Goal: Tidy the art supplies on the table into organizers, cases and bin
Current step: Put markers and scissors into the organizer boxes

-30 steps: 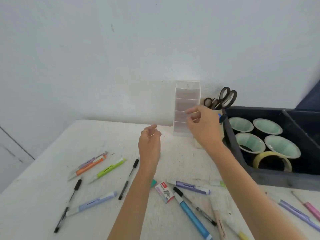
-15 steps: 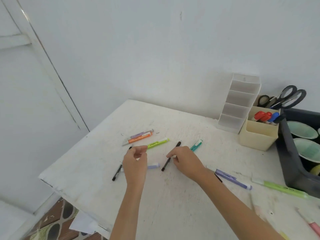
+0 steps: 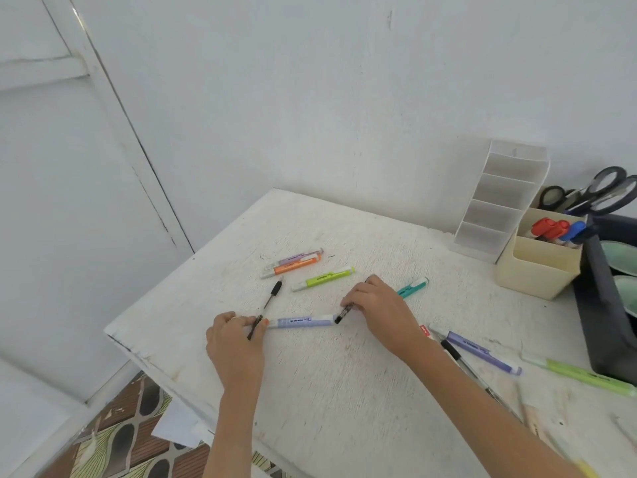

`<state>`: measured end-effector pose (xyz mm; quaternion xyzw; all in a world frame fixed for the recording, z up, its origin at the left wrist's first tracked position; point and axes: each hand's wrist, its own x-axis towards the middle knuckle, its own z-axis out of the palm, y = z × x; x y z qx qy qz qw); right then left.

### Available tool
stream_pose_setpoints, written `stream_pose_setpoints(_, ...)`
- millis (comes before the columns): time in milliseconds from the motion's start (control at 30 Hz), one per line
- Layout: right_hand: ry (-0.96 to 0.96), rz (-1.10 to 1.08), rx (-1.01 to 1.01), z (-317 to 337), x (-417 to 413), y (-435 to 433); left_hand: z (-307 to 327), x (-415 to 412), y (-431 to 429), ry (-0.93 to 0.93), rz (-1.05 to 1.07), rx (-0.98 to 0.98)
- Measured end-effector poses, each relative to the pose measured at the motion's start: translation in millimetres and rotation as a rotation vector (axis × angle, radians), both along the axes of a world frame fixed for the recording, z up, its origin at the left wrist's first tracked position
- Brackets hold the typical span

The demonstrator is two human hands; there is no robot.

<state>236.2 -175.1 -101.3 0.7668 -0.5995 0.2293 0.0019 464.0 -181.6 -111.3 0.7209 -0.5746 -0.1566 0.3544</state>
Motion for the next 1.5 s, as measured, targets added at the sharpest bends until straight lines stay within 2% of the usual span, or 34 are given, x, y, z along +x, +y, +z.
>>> stream_pose_setpoints(267,-0.161,0.004,-0.08,9.5,-1.2,11.2,-4.5,-3.0,-6.9,-0.014,-0.014,-0.077)
stream_pose_setpoints(433,-0.316,-0.042,-0.16,24.9,-10.9,21.8,24.6,-23.3,-7.1,0.254,-0.046,-0.166)
stream_pose_setpoints(633,-0.659,-0.27,-0.258,71.0,-40.8,42.8,75.8,-91.6,-7.6,0.47,-0.262,-0.304)
stream_pose_setpoints(733,-0.76,-0.346,-0.32,94.2,-70.6,57.1,91.5,-138.8,-3.8,0.544,-0.417,-0.333)
stream_pose_setpoints(867,-0.709,-0.52,-0.449,109.2,-120.3,76.0,104.6,-199.7,0.6,0.589,-0.581,-0.361)
stream_pose_setpoints(967,-0.752,-0.657,-0.56,110.4,-155.7,88.5,109.8,-238.2,4.2,0.566,-0.719,-0.405)
stream_pose_setpoints(1200,-0.742,-0.897,-0.675,96.6,-208.1,99.0,115.9,-305.4,10.9,0.579,-0.936,-0.391)
stream_pose_setpoints(1333,-0.716,-0.923,-0.583,85.3,-219.1,97.0,112.2,-330.8,8.5,0.568,-0.968,-0.345)
stream_pose_setpoints(1500,-0.594,-0.923,-0.299,70.6,-230.5,89.9,102.6,-354.8,4.8,0.471,-1.042,-0.327)
